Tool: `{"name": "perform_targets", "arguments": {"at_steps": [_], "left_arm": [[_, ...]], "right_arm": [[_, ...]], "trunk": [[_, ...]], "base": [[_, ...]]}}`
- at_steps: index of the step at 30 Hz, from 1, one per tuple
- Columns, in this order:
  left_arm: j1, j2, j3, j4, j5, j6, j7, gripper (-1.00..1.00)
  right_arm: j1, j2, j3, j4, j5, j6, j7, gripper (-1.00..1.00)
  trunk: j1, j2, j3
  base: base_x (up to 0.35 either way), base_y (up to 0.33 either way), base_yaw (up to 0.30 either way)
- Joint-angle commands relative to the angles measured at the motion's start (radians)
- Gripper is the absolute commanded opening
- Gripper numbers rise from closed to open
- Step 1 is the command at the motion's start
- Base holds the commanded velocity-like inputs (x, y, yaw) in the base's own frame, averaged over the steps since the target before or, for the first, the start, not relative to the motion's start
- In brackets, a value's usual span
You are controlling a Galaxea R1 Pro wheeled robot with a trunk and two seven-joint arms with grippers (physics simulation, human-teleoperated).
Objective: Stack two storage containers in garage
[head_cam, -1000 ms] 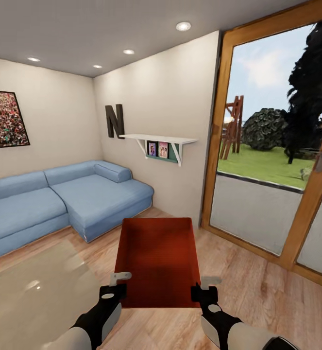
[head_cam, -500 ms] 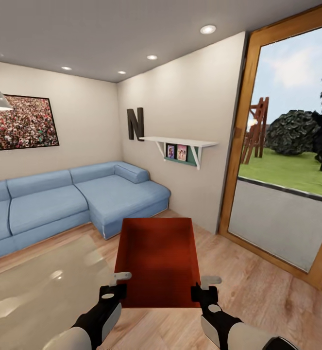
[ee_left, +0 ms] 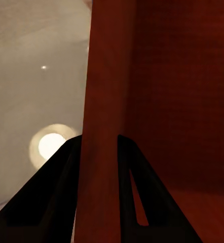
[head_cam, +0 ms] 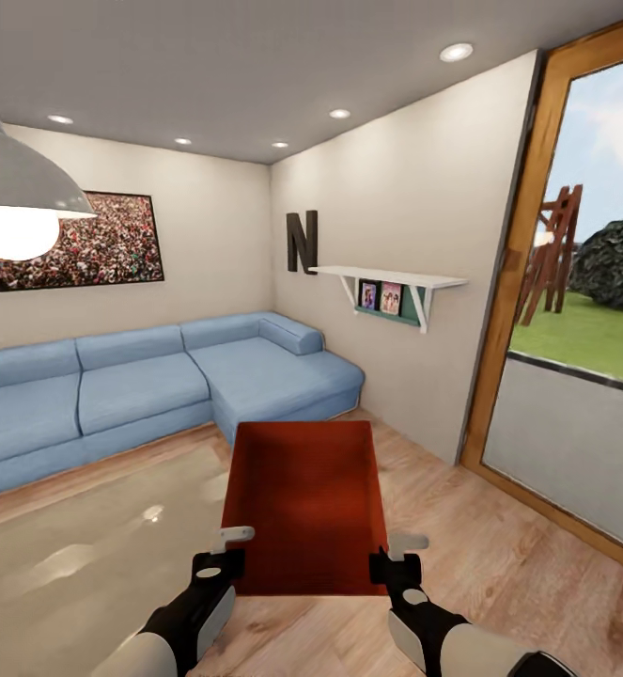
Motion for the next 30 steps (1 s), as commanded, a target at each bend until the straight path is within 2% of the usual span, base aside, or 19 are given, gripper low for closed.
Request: {"name": "perform_targets", "arguments": {"at_steps": [1, 30], "left_arm": [[-0.001, 0.013, 0.021, -0.003, 0.008, 0.007, 0.011, -1.00], [-0.001, 0.012, 0.021, 0.001, 0.008, 0.007, 0.011, -1.00]], "right_arm": [[0.000, -0.011, -0.017, -0.002, 0.000, -0.002, 0.000, -1.00], [0.000, -0.010, -0.017, -0.002, 0.001, -0.003, 0.000, -1.00]], "trunk": [[0.000, -0.001, -0.001], [0.000, -0.001, -0.001]], "base": [[0.000, 0.000, 0.295], [0.000, 0.000, 0.300]]}}
